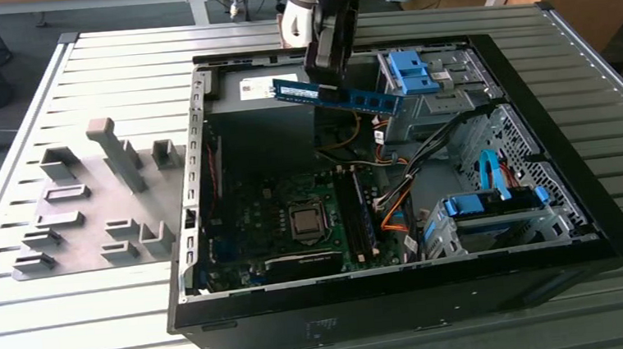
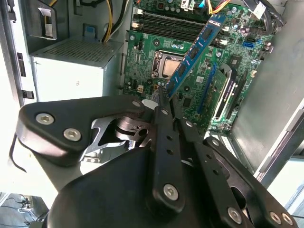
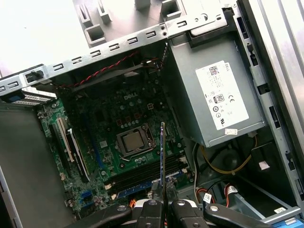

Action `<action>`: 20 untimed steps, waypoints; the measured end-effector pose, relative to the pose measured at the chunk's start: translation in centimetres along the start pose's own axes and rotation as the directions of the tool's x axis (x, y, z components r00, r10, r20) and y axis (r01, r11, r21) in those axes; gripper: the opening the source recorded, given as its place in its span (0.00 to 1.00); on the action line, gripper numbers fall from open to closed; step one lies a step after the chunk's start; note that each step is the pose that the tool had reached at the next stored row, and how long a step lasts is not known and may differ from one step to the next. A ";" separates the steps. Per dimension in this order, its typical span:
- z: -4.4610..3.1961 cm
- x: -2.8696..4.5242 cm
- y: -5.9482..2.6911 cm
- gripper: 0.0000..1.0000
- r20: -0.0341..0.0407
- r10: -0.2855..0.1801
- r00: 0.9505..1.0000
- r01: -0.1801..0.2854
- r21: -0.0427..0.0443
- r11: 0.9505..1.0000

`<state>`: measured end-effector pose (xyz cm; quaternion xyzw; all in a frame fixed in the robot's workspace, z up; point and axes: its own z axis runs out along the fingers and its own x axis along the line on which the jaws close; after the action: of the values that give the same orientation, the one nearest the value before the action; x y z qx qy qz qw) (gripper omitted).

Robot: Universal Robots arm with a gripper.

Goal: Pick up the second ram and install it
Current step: 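Insert the second ram into the second slot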

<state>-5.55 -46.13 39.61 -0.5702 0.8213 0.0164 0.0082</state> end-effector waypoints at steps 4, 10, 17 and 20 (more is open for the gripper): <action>0.00 0.00 0.00 0.14 0.000 0.000 1.000 0.000 0.000 1.000; 0.00 0.00 0.00 0.14 0.000 0.001 1.000 -0.001 0.000 1.000; 0.00 0.00 0.00 0.14 0.000 0.027 1.000 -0.027 0.001 1.000; 0.00 0.00 0.00 0.14 0.001 0.040 0.999 -0.040 0.001 0.999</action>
<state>-5.55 -46.13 39.61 -0.5535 0.8327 0.0162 0.0086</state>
